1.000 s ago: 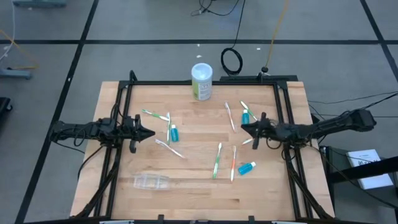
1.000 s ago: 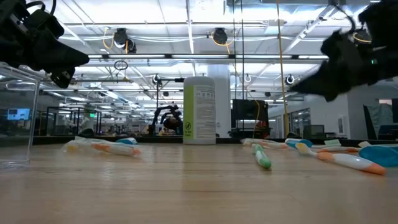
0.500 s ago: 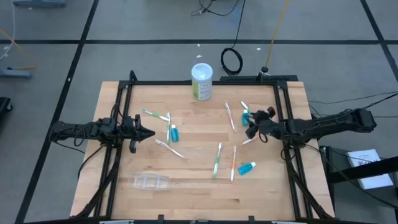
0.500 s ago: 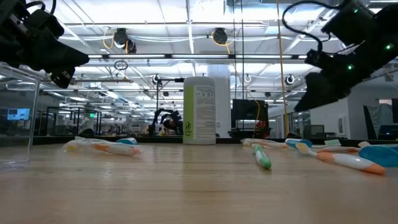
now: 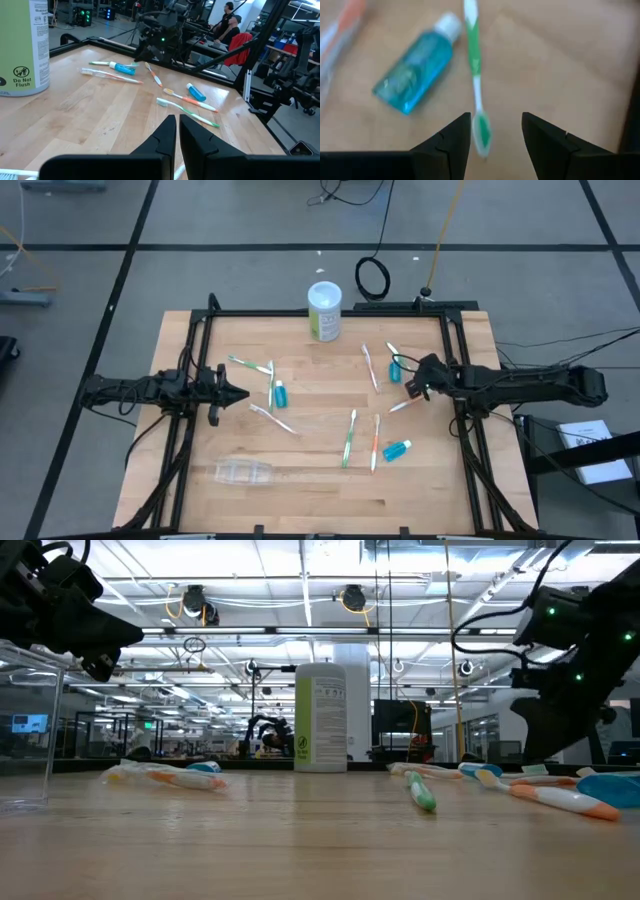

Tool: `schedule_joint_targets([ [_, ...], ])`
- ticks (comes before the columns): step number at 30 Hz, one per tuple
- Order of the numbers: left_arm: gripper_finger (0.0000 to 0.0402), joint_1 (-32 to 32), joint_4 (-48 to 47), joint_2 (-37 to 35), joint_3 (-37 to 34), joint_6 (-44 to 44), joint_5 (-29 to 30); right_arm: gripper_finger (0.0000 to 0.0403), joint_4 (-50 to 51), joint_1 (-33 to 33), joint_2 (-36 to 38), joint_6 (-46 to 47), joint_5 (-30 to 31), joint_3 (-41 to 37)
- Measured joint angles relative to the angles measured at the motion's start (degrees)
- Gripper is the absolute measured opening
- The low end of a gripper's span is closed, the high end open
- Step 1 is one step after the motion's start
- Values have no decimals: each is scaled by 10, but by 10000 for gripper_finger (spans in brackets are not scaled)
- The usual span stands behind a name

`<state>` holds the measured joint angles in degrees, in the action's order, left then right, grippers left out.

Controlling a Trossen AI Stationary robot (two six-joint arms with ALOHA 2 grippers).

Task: Pick & Place toothbrushing station
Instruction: Put the green toothbrush into the transparent organizer

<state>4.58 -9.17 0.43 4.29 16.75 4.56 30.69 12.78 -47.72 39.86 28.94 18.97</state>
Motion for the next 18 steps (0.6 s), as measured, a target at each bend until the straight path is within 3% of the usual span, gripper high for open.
schedule_joint_targets([
  [8, 26, 0, 0, 0, 0, 0, 0, 166, -62, 15, 0, -16, -36, -45],
  [18, 26, 0, 0, 0, 0, 0, 0, 149, -85, 26, 1, -32, -37, -58],
])
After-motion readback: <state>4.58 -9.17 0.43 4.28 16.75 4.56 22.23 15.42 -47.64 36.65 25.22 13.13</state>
